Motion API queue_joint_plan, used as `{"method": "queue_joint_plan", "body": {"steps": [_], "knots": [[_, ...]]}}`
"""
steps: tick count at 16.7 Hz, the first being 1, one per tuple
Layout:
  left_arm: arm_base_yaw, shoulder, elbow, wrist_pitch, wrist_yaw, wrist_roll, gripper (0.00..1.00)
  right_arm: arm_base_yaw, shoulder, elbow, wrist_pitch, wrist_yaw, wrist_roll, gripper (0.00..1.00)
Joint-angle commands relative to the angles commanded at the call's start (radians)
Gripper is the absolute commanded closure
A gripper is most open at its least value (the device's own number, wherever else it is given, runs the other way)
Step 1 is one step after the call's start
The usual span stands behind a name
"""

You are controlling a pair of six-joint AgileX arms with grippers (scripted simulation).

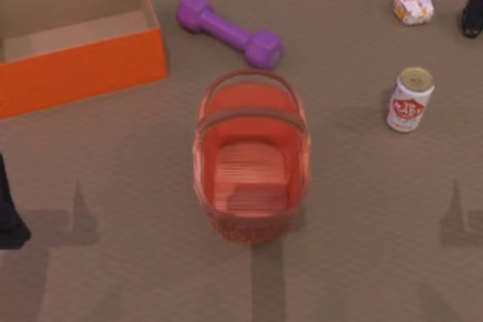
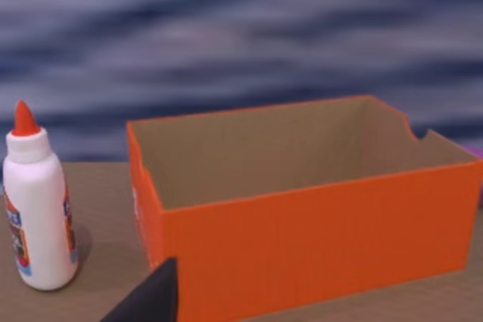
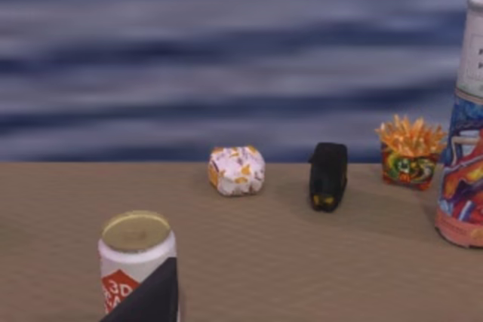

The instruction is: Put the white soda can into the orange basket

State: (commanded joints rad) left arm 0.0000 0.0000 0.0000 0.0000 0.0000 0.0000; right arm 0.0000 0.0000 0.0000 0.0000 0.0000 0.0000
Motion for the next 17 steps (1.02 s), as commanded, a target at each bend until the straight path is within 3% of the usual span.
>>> {"method": "queue_joint_plan", "body": {"steps": [4, 8, 17], "knots": [[0.000, 0.000, 0.000, 0.000, 0.000, 0.000, 0.00, 0.007, 0.030, 0.030, -0.022, -0.003, -0.010, 0.00], [0.000, 0.000, 0.000, 0.000, 0.000, 0.000, 0.00, 0.035, 0.215, 0.212, -0.148, -0.013, -0.062, 0.00], [0.000, 0.000, 0.000, 0.000, 0.000, 0.000, 0.00, 0.103, 1.124, 1.058, -0.665, -0.004, -0.261, 0.00]]}}
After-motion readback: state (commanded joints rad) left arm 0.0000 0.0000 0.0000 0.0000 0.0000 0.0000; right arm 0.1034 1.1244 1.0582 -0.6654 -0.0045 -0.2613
